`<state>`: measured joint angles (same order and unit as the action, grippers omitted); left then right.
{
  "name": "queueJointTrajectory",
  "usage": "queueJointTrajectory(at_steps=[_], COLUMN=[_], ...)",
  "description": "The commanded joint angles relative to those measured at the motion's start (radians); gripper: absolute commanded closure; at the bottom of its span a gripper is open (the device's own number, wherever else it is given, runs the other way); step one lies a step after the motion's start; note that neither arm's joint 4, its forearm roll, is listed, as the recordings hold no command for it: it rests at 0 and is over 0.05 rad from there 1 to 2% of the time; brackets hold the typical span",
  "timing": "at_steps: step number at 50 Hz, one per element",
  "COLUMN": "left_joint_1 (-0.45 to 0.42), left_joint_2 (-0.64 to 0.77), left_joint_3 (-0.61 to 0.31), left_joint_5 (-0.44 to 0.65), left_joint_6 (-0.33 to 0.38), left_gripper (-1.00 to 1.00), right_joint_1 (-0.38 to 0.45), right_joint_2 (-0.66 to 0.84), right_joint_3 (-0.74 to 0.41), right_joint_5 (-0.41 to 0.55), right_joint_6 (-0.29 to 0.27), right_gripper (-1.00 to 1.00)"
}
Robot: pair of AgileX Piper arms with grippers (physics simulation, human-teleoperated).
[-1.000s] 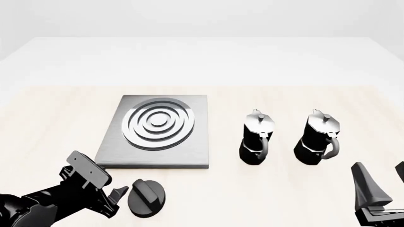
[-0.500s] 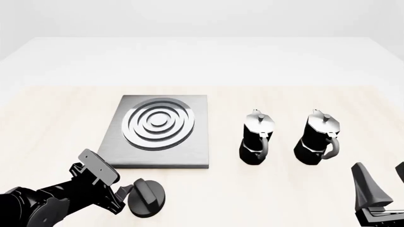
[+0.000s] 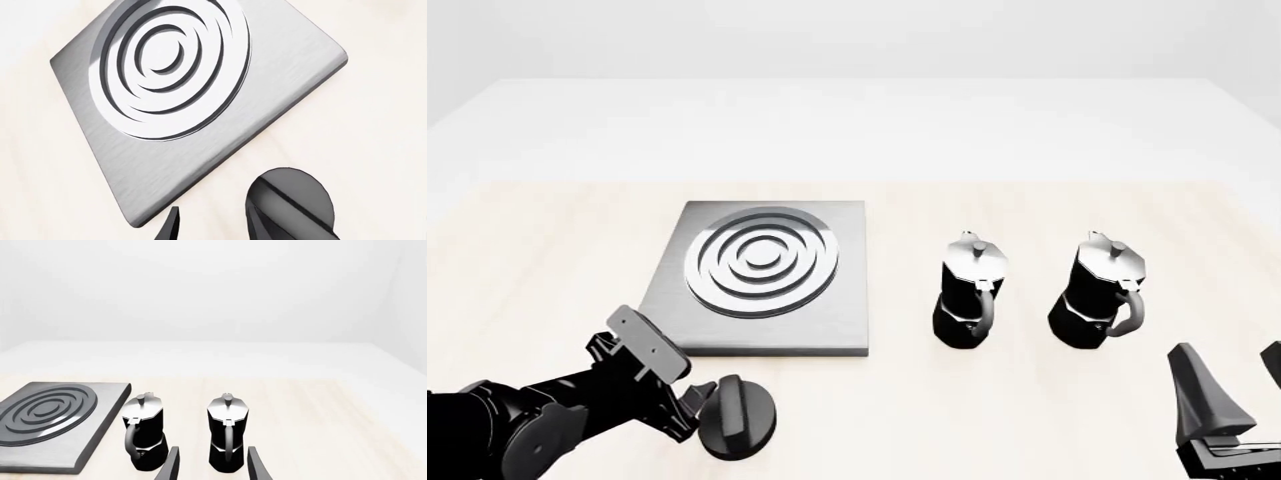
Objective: Turn off the stove.
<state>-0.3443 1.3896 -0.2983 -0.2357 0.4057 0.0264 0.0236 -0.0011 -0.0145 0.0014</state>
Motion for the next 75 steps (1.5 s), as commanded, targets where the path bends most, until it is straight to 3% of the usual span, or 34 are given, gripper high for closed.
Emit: queueJointTrajectory(at_steps=[1, 34, 53, 75], left_joint_1=[-0.019, -0.06, 0.042, 0.101], left_joint_2=[0.008, 0.053, -0.053, -0.287], left_joint_3=[-0.023, -0.15, -0.078, -0.031], left_joint_5=[0.005, 0.053, 0.079, 0.224], left_joint_6=[0.005, 0.062, 0.095, 0.069], left_gripper=[-1.0, -1.0, -1.0, -1.0], right_joint_1=[0.001, 0.007, 0.015, 0.022], right_joint_2=[0.0, 0.007, -0.016, -0.01], right_joint_3=[0.0, 0.0, 0.0, 0.0], right_joint_5=[-0.001, -0.006, 0.016, 0.005], right_joint_6=[0.0, 0.002, -0.006, -0.022], right_gripper=[-1.0, -1.0, -1.0, -1.0])
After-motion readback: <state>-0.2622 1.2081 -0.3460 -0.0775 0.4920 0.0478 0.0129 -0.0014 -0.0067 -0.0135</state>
